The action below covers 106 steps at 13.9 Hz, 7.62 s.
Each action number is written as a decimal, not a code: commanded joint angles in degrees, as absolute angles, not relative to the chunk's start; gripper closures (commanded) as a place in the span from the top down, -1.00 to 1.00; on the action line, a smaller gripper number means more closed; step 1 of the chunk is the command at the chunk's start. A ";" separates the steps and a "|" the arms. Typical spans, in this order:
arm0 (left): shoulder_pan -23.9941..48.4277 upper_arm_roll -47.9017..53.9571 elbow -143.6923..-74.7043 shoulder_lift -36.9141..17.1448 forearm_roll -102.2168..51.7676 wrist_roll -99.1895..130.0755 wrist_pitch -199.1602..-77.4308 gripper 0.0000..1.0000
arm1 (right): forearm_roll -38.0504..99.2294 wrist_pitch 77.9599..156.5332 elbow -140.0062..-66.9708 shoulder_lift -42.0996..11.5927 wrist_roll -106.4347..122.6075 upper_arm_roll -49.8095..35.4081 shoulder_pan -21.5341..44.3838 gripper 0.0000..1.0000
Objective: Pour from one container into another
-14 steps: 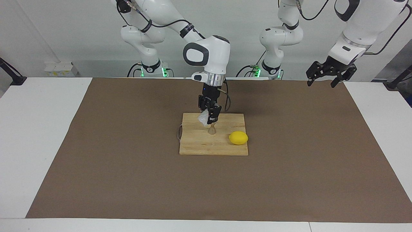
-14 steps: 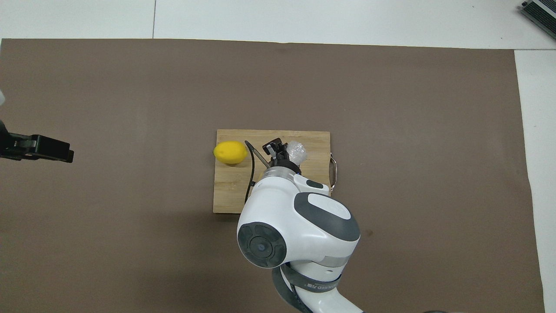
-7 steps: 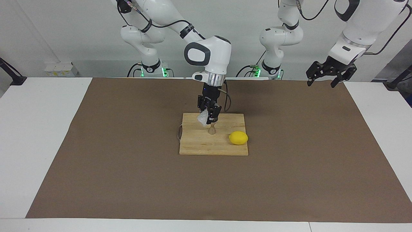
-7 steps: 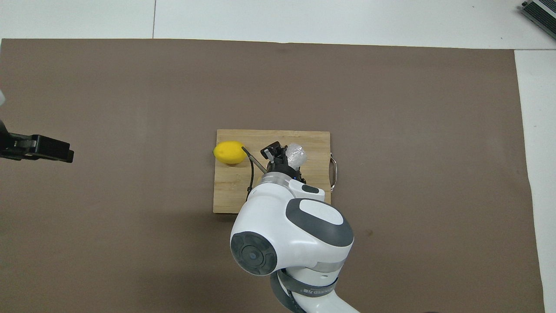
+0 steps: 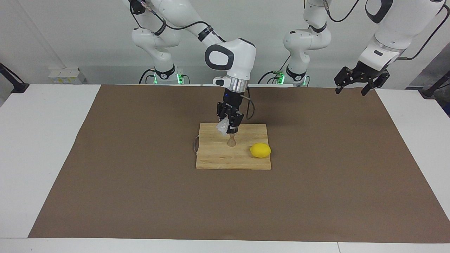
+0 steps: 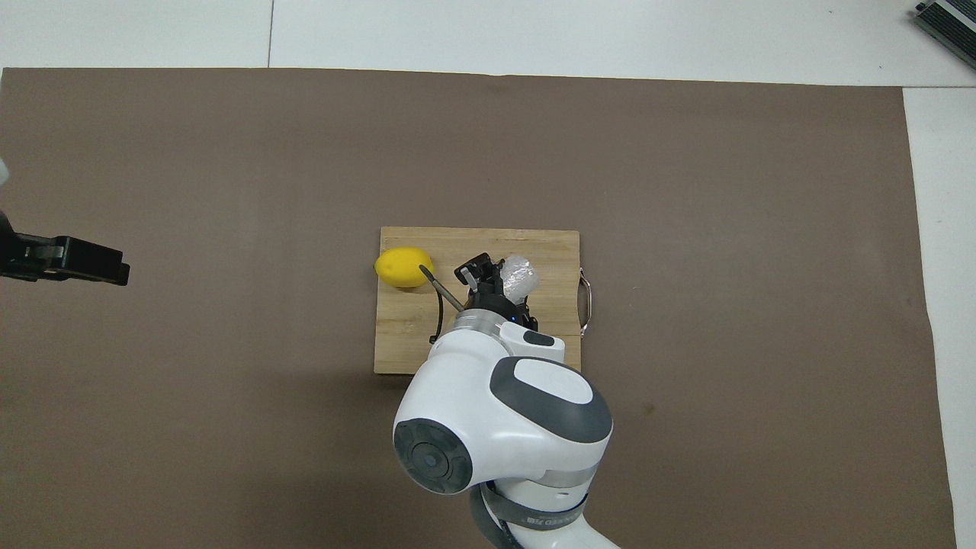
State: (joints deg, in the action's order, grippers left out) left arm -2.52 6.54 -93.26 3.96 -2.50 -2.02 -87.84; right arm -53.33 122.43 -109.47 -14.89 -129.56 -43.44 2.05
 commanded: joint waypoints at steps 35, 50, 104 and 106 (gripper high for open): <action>-2.99 7.03 -94.92 5.71 -1.58 -1.32 -87.54 1.00 | -71.97 112.68 -111.71 -15.82 -132.71 -48.43 4.21 -0.09; -2.99 7.03 -94.92 5.71 -1.58 -1.32 -87.54 1.00 | -77.43 108.28 -111.71 -18.46 -134.38 -48.60 6.15 -0.10; -2.99 7.03 -94.92 5.71 -1.58 -1.32 -87.54 1.00 | 23.45 114.43 -111.34 1.58 -83.96 -7.40 2.11 -0.06; -2.99 7.03 -94.92 5.71 -1.58 -1.32 -87.54 1.00 | 25.48 114.43 -112.93 1.58 -81.40 -4.33 2.11 -0.01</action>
State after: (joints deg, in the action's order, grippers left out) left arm -2.51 6.54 -93.26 3.97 -2.50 -2.01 -87.84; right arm 22.39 112.84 -108.99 -0.68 -84.83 -6.85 2.01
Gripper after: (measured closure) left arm 0.000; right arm 0.454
